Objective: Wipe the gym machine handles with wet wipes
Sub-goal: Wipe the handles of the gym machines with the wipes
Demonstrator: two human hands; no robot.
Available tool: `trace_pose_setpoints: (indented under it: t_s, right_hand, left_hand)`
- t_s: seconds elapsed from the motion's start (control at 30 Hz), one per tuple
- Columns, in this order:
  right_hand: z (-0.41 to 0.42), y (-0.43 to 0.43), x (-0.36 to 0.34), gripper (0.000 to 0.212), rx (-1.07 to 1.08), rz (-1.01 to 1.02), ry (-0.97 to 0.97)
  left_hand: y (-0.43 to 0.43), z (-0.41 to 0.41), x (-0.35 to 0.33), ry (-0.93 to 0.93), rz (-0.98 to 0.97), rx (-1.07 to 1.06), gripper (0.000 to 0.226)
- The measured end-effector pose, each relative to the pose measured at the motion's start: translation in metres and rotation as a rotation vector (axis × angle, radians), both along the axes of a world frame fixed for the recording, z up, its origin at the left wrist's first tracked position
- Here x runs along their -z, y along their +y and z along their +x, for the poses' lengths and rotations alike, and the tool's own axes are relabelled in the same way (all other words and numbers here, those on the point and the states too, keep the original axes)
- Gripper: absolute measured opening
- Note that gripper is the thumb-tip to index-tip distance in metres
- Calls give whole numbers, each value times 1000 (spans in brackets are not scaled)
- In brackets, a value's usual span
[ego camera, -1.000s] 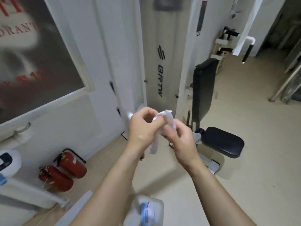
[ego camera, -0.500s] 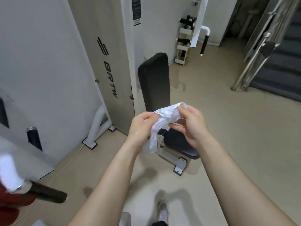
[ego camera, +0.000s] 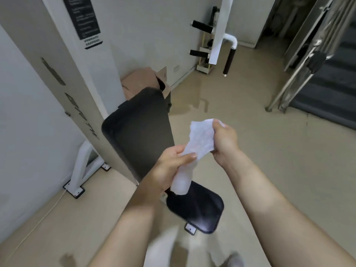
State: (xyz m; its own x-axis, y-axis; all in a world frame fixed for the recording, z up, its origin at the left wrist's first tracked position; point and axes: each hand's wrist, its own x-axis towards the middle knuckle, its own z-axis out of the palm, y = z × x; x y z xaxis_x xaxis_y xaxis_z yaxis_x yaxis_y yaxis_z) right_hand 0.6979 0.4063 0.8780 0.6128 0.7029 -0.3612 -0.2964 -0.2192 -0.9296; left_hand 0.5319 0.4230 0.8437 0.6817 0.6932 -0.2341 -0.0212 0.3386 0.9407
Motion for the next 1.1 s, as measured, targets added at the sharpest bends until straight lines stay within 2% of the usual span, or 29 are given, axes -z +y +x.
trace_pose_setpoints:
  t_s: [0.07,0.2,0.3,0.37,0.43,0.47,0.57,0.7,0.83,0.9,1.0,1.1]
  right_hand:
    - [44,21,6,27,30,-3,53]
    - [141,64,24,17,41,12,207]
    - [221,97,32,16,-2,15,284]
    - [279,119,34,26,-38,-15,283]
    - [335,140,30,41,-72,-28,330]
    - [363,151,28,45,-83,-28,371]
    - [433,186,23,40,-155,-2,442]
    - [494,230,25,19,-365,-13,365]
    - [543,280,38,26,-602,-30,206]
    - [568,310,43,10,-576,22,192]
    - [605,354,48,32,-531,127,190]
    - [636,396,55,30,-521,174,96]
  left_hand:
    - [21,33,7,49,-47,-13,10]
    - [62,113,31,101,-114,28,28]
    - [93,190,37,133,-152,36,9]
    - [117,241,33,118,-167,-63,21]
    - [144,287,29,89,-210,-258,8]
    - [160,310,27,64,-215,-367,11]
    - [200,373,16,33,-188,-499,41]
    - [248,432,12,48,-136,-419,31]
    - [307,475,13,35,-103,-362,24]
    - [341,491,16,-4,-87,-280,24]
    - [389,514,20,2,-58,-174,30]
    - [427,532,27,126,-24,-187,35]
